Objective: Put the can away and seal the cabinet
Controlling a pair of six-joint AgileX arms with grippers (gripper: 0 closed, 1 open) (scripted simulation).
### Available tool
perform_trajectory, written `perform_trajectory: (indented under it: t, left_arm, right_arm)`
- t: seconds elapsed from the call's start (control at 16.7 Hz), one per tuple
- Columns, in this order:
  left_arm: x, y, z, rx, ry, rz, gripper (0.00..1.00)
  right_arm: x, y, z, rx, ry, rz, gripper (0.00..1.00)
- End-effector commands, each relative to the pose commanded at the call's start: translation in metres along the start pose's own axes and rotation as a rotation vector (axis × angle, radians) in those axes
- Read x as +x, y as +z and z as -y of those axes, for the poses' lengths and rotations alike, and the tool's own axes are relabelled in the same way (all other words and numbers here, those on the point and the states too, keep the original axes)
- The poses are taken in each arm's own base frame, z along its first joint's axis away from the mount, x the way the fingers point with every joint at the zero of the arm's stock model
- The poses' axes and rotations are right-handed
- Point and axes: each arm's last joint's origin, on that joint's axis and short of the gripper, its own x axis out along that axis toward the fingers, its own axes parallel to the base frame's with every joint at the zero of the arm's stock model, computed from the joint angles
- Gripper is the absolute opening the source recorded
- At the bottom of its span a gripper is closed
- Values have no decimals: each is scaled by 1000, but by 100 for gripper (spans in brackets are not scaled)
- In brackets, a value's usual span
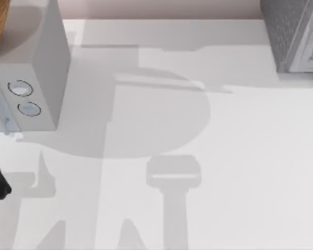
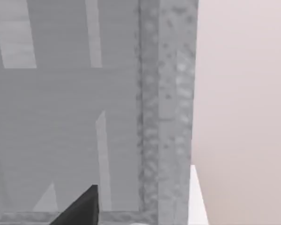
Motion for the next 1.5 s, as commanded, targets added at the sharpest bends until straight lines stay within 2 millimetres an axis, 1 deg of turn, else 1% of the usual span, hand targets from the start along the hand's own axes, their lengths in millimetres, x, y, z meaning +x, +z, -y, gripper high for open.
perform_trajectory:
  t: [0.18,0.36,0.48,0.6,0.72,0.84,0.96,1.08,1.32,1.5]
  left_arm:
    - [0,0,0,0,0,0,100]
    - [0,0,0,0,0,0,100]
    - [0,0,0,0,0,0,100]
    - [0,0,0,0,0,0,100]
    - [0,0,0,0,0,0,100]
    - [0,0,0,0,0,0,100]
    - [0,0,0,0,0,0,100]
    - [0,0,0,0,0,0,100]
    - [0,0,0,0,0,0,100]
    - [0,0,0,0,0,0,100]
  right_arm:
    - [8,54,14,-5,0,3,100]
    - [9,117,17,-13,0,8,100]
    - [5,159,10,-17,0,10,100]
    - [-2,196,-1,-19,0,12,100]
    - [-10,228,-15,-20,0,12,100]
    - [-19,253,-30,-19,0,11,100]
    - [-26,270,-43,-16,0,9,100]
    - [-30,279,-50,-13,0,8,100]
    - [-31,280,-52,-12,0,8,100]
    - [-28,280,-52,-12,4,8,100]
